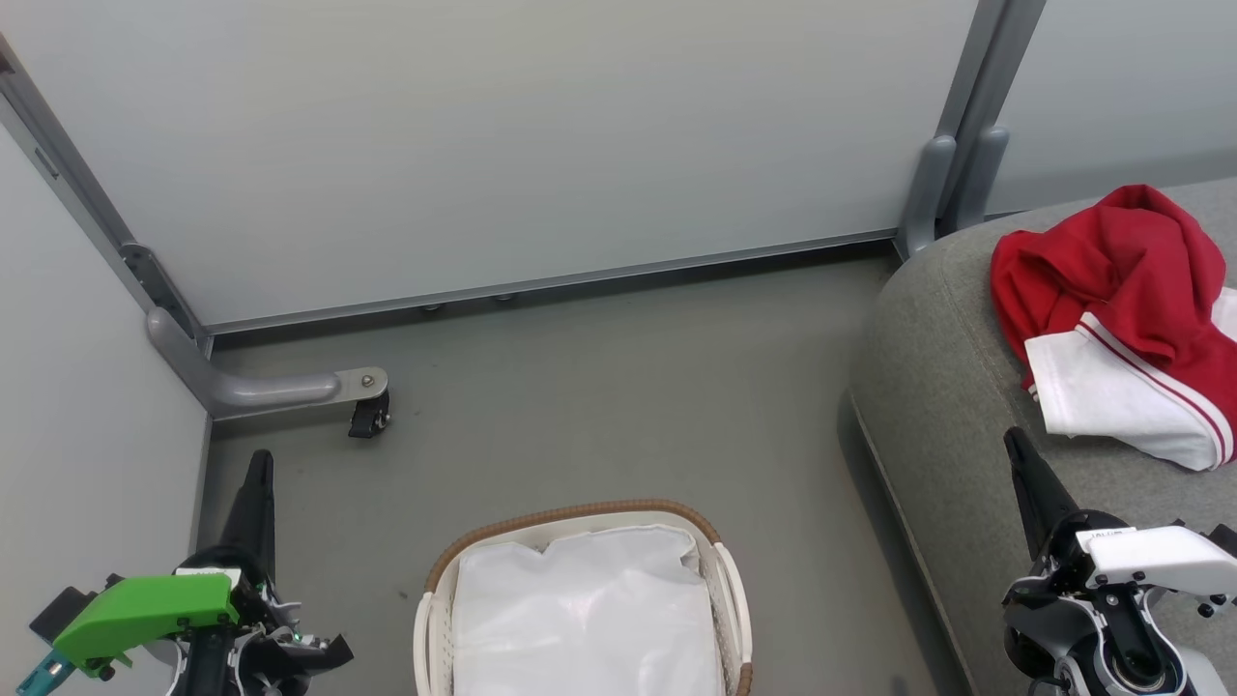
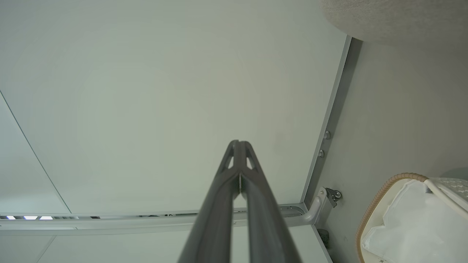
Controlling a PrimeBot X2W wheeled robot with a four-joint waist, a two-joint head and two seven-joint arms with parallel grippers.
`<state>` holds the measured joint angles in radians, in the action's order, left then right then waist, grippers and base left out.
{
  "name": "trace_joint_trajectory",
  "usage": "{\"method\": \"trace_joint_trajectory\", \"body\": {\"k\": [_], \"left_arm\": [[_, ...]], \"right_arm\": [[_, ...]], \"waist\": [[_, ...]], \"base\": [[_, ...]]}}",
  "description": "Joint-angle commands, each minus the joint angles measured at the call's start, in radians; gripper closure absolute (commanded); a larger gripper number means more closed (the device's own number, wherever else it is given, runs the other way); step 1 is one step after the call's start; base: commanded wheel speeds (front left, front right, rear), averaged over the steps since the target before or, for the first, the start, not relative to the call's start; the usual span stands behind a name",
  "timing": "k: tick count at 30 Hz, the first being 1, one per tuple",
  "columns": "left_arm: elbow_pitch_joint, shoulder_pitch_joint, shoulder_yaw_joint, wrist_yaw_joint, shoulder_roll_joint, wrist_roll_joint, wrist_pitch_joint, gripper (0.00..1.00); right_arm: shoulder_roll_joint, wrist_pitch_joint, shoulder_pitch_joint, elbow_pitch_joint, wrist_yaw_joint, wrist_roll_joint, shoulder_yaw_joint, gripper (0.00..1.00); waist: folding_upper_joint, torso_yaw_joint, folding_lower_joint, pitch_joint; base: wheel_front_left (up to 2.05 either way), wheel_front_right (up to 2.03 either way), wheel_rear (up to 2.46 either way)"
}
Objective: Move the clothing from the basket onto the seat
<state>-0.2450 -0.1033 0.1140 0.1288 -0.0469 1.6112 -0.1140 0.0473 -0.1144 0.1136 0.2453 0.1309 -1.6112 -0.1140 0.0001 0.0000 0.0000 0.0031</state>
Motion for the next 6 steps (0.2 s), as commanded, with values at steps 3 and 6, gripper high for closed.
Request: {"method": "trace_joint_trajectory", "body": {"k": [3, 6], "left_arm": [[0.002, -0.011, 0.002, 0.005, -0.006, 0.004, -0.004, 1.0], [0.002, -0.011, 0.002, 0.005, -0.006, 0.004, -0.004, 1.0]], "right_arm": [[0.006, -0.003, -0.011, -0.003, 0.0, -0.003, -0.001, 1.0], [0.006, -0.003, -0.011, -0.003, 0.0, -0.003, -0.001, 1.0]], "waist": [[-0.0001, 0.0, 0.0, 0.0], [-0.0001, 0.0, 0.0, 0.0]], "base": [[0.0, 0.0, 0.0], [0.0, 0.0, 0.0]]}}
